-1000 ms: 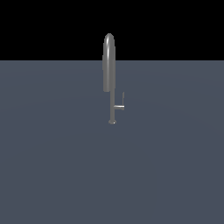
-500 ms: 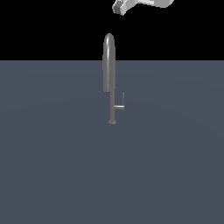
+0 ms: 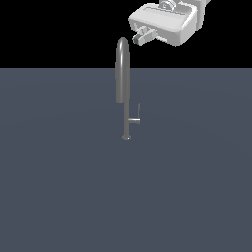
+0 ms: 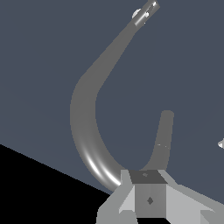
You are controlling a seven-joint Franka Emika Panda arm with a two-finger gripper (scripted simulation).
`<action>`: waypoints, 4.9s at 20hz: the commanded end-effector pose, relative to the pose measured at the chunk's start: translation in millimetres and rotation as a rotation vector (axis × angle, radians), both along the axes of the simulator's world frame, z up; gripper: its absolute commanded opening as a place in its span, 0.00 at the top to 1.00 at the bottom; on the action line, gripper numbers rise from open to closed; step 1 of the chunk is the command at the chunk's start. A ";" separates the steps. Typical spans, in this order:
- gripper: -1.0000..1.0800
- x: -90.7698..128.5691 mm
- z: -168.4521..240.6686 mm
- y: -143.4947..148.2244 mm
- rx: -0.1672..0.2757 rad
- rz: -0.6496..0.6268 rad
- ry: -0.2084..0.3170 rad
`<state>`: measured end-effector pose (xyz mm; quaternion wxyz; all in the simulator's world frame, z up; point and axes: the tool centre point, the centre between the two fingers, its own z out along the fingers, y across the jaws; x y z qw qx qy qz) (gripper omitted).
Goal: Turn on the faucet by rotating a designated handle.
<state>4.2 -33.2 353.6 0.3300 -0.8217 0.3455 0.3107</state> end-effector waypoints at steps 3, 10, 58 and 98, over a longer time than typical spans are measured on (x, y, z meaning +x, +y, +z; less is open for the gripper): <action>1.00 22.4 -27.2 -7.4 0.091 -0.090 0.074; 1.00 53.6 -78.2 -18.0 0.244 -0.245 0.201; 1.00 52.6 -198.7 -15.0 0.576 -0.589 0.481; 1.00 4.4 -264.3 -9.0 0.586 -0.573 0.452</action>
